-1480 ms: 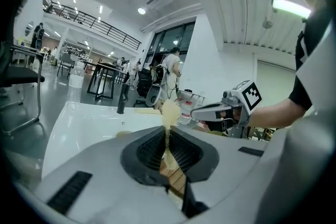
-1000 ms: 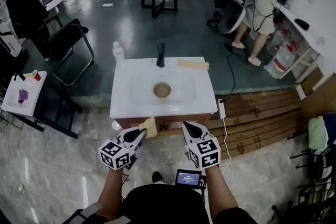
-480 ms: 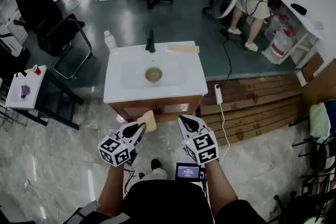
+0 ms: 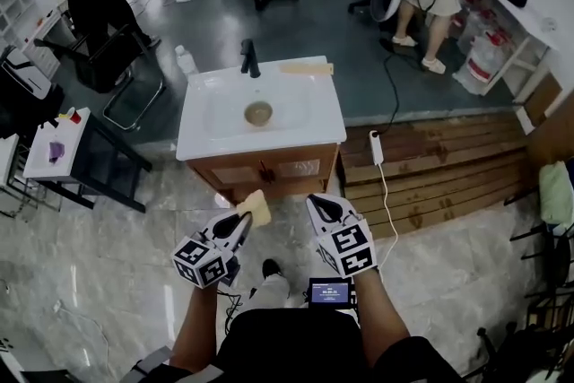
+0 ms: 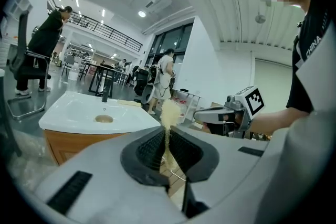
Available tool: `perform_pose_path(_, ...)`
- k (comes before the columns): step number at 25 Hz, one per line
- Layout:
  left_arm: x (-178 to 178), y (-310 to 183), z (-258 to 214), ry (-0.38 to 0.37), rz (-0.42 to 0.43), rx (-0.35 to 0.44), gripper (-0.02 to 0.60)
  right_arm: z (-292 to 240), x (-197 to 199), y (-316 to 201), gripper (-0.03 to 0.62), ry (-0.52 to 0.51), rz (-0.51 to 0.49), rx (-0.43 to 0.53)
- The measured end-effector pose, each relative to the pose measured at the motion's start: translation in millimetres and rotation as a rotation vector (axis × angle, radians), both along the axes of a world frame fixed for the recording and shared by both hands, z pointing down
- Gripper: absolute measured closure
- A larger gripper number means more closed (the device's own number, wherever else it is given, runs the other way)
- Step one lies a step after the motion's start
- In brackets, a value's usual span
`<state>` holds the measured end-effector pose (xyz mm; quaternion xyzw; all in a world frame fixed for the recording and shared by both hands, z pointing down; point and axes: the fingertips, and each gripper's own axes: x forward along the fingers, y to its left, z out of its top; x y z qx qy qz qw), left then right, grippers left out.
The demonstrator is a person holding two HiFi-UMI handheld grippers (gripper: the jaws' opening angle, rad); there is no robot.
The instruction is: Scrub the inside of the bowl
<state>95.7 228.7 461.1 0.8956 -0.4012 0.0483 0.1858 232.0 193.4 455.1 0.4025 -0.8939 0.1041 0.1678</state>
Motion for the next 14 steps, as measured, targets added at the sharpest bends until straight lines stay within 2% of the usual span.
perform_pose_path(6, 18.7, 22.9, 7.7, -0.01, 0.013, -0.012, 0.565, 6.3, 19.5, 16.9, 0.585, -0.026, 0.015, 0.008)
perform_pose_path(14, 27.4, 35.5, 10.9, 0.034, -0.003, -0.032, 0.565, 0.5, 20.6, 37.7, 0.585, -0.064, -0.033, 0.028)
